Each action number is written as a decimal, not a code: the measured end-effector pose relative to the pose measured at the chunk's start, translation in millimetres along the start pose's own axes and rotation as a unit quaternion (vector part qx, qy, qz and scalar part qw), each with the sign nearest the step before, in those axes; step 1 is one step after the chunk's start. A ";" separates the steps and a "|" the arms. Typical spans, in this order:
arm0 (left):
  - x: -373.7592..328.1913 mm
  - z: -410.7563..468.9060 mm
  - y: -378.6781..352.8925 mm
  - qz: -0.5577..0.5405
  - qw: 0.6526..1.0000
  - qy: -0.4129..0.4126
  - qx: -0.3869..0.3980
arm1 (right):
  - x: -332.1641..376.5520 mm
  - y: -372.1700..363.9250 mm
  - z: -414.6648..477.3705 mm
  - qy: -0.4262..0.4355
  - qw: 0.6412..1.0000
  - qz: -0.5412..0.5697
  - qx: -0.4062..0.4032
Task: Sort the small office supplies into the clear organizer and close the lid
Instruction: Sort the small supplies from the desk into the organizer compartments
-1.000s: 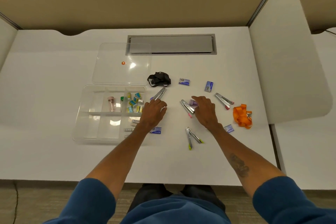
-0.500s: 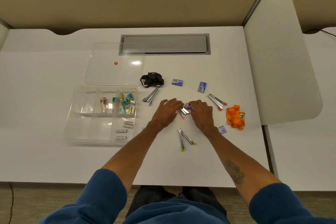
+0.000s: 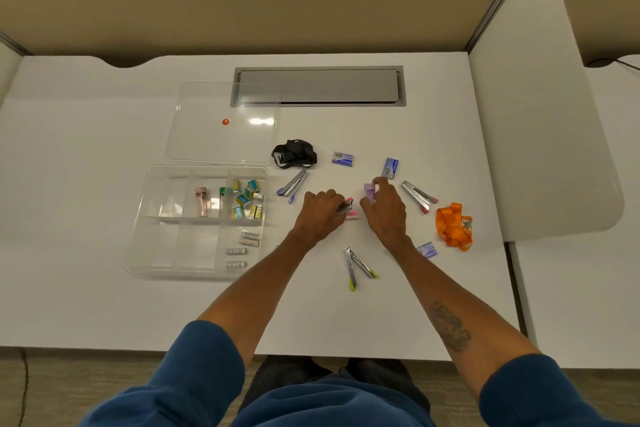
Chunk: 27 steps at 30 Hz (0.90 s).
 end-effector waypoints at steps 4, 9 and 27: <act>44.2 -9.3 39.6 -0.103 0.987 0.083 -0.093 | 40.9 -7.1 11.8 -0.031 0.992 0.118 -0.022; 113.3 -36.9 84.8 -0.180 0.947 0.170 -0.205 | 106.4 -38.8 9.9 -0.007 0.979 0.205 -0.010; 329.7 -170.9 119.7 -0.192 0.859 0.364 -0.306 | 286.9 -198.6 -88.0 0.242 0.961 -0.022 0.129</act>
Point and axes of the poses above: each hand's wrist, its own z-axis towards the middle knuckle, its own y-axis out of the back of the hand, x = y × z, the point moved 9 cm from there along z, towards the middle knuckle, and after that the axes turned 4 degrees about -x, right-handed, at the moved point
